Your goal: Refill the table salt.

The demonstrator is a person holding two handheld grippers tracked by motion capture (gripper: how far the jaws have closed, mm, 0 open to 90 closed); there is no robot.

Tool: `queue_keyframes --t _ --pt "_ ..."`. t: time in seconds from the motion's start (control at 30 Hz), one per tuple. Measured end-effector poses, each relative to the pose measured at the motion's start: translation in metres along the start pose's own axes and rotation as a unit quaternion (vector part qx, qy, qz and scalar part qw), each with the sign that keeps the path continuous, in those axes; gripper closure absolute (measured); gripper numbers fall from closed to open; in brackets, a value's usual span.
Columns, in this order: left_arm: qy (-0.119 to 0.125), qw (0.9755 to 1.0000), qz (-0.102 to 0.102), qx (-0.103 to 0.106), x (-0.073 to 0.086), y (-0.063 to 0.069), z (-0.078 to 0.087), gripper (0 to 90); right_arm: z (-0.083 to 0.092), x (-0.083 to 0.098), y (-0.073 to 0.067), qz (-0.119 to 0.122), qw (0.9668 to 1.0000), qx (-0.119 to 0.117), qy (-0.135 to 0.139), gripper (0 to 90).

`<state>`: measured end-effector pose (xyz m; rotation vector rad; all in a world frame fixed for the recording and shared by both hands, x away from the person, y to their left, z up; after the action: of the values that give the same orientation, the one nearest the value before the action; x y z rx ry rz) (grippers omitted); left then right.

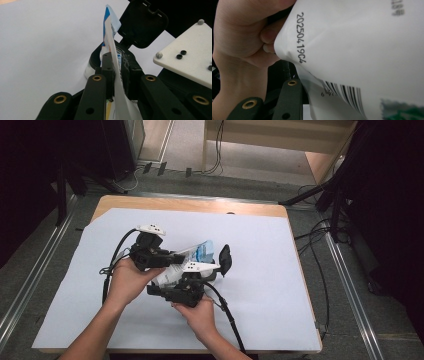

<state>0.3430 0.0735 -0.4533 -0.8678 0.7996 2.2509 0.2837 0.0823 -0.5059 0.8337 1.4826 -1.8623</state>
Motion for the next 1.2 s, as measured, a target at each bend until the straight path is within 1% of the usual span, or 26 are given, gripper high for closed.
queue_keyframes --t 0.13,0.27,0.4,0.63,0.87,0.97,1.07,1.2 --pt "-0.004 1.0000 -0.005 -0.004 0.0005 0.0008 -0.0008 84.9 -0.0007 0.0008 0.0000 -0.003 1.0000 -0.002 -0.003 66.6" --pt "-0.010 0.9998 -0.010 -0.010 0.0016 0.0007 -0.0010 87.2 -0.0018 0.0022 -0.0001 0.006 1.0000 0.003 -0.006 66.4" --pt "-0.009 0.9998 -0.012 -0.011 0.0013 0.0008 -0.0016 87.7 -0.0019 0.0027 0.0009 0.010 0.9999 0.009 -0.007 65.9" --pt "-0.009 0.9998 -0.014 -0.014 0.0010 0.0008 -0.0024 87.7 -0.0020 0.0029 0.0024 0.008 0.9998 0.015 -0.008 65.4" --pt "-0.011 0.9998 -0.014 -0.012 0.0006 0.0009 -0.0024 88.1 -0.0013 0.0029 0.0029 0.012 0.9997 0.018 -0.008 63.9" --pt "-0.012 0.9998 -0.015 -0.012 0.0005 0.0012 -0.0027 88.3 -0.0003 0.0030 0.0029 0.016 0.9995 0.024 -0.008 62.3" --pt "-0.013 0.9998 -0.014 -0.010 0.0002 0.0019 -0.0028 88.3 0.0011 0.0039 0.0042 0.016 0.9995 0.028 -0.007 61.1" --pt "-0.015 0.9998 -0.014 -0.009 0.0002 0.0019 -0.0027 88.7 0.0026 0.0045 0.0027 0.018 0.9994 0.030 -0.002 63.2"
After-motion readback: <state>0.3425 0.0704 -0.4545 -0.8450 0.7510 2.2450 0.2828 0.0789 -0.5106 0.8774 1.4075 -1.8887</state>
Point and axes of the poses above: each handheld gripper's, and its own axes: z roughly backward along the jaws, x roughly out of its underside, y roughly to its right, the point moved 10 cm from there along -z, roughly forward along the jaws, and after that the axes turned 1 degree about y, right-handed, at the moved point
